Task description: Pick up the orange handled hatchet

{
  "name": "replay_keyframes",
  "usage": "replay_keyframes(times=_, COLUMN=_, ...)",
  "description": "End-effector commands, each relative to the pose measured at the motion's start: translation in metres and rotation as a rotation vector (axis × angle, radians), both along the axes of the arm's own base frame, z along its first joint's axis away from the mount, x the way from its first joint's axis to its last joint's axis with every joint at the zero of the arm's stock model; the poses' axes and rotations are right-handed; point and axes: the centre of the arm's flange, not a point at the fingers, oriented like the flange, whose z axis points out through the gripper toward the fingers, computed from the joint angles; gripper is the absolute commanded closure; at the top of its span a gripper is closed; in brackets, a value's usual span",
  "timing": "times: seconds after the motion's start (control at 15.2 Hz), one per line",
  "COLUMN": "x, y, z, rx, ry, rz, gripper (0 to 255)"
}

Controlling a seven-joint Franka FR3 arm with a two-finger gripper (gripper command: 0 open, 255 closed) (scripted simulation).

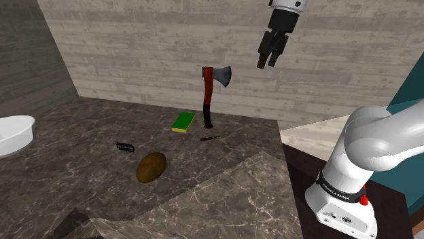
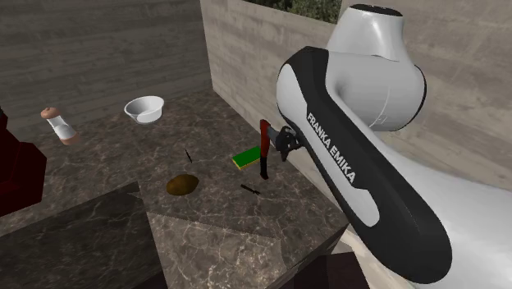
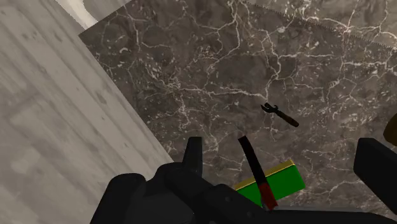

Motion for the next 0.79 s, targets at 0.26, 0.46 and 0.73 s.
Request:
replay_keyframes(times=0.26, x=0.049, y=0.01, z=-0.006, rx=-0.043, ry=-0.034, rz=0.118, gripper=0)
replay_keyframes(times=0.46, x=0.085, y=0.021, z=-0.009, rx=-0.075, ry=-0.059, rz=0.206, gripper=0)
replay_keyframes(times=0.73, x=0.131, y=0.04, z=-0.014, rx=-0.118, ry=-0.092, rz=0.324, gripper=0)
